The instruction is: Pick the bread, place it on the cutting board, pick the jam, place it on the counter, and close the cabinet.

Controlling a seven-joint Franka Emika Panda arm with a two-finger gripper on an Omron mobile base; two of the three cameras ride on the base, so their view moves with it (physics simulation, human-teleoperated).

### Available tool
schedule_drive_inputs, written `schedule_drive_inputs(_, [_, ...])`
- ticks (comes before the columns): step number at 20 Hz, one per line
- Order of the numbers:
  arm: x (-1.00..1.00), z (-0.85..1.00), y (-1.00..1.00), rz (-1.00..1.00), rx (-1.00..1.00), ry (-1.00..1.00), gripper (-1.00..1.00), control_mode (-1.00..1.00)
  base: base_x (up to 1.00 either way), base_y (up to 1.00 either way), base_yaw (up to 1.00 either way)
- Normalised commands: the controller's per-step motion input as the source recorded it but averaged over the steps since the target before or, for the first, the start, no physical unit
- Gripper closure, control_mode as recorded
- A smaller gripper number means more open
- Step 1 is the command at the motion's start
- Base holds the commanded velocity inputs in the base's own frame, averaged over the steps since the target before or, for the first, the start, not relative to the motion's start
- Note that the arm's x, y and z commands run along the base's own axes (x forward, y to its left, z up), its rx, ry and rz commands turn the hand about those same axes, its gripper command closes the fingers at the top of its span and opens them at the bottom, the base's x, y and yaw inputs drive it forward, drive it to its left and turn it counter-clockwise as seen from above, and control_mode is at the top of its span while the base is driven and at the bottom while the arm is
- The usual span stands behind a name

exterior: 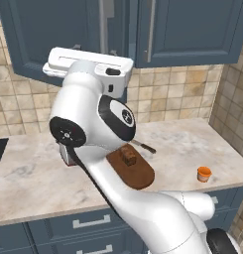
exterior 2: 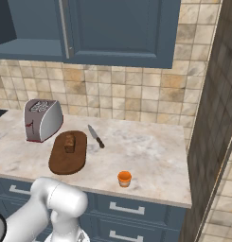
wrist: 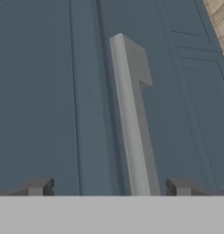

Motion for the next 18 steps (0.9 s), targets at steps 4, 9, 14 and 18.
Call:
schedule_drive_inputs(4, [0.31, 0.0, -0.28, 0.0, 0.0, 0.0, -1.0, -1.0, 0.0, 0.0, 0.0])
schedule_drive_inputs(9, [0.33, 0.0, -0.28, 0.0, 0.0, 0.0, -1.0, -1.0, 0.0, 0.0, 0.0])
schedule_drive_inputs(14, [0.34, 0.0, -0.26, 0.0, 0.0, 0.0, -1.0, -1.0, 0.0, 0.0, 0.0])
schedule_drive_inputs(18, [0.34, 0.0, -0.25, 0.0, 0.0, 0.0, -1.0, -1.0, 0.0, 0.0, 0.0])
